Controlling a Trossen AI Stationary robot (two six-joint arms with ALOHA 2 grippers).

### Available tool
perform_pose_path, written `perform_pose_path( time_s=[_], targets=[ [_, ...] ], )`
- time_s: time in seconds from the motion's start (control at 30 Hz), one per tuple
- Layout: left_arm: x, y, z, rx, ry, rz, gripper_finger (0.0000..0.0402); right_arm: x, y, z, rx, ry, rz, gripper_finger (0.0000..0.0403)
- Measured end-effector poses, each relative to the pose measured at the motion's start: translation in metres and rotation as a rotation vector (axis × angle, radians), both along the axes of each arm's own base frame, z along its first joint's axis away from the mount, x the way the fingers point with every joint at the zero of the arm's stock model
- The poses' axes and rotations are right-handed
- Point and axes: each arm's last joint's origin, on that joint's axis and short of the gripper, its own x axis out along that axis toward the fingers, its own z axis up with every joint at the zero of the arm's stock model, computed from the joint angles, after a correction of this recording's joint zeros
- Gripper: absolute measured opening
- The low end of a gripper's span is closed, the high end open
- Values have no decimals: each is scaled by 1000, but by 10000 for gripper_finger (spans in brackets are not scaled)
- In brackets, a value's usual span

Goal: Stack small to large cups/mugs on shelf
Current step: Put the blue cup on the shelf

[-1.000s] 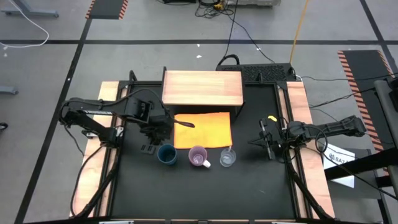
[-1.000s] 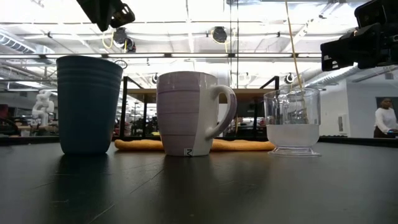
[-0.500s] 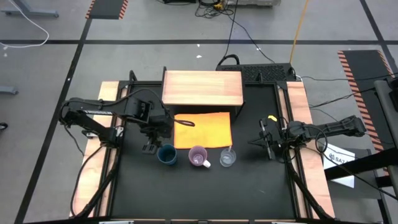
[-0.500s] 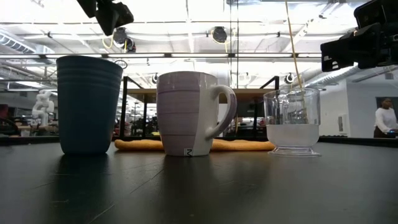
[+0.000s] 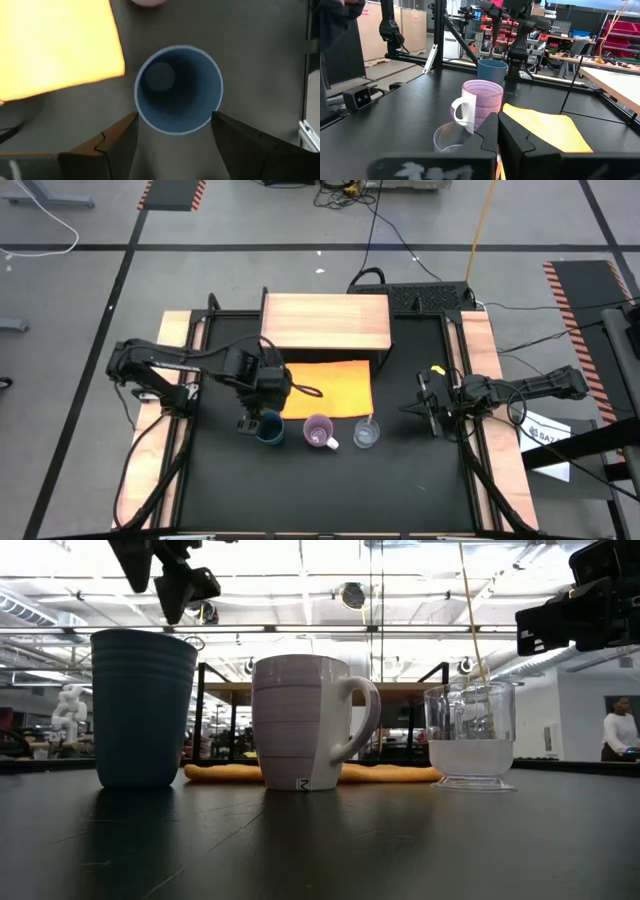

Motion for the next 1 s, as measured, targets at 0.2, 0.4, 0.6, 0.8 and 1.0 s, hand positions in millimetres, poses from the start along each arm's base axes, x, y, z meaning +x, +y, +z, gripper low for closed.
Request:
perform_pose_path(
  time_s=[0.2, 0.4, 0.6, 0.8, 1.0],
  targets=[
    [7, 0, -7, 30, 3, -31, 253, 0, 0, 0, 0, 4, 0, 0],
    [12, 0, -6, 34, -51, -30, 257, 0, 0, 0, 0, 5, 0, 0],
    [14, 0, -6, 32, -76, -46, 258, 0, 0, -1, 0, 6, 0, 0],
    [15, -1, -6, 17, -78, -48, 258, 0, 0, -3, -4, 32, 0, 0],
    [14, -2, -14, 4, -66, -59, 258, 0, 0, -3, -4, 33, 0, 0]
  ],
)
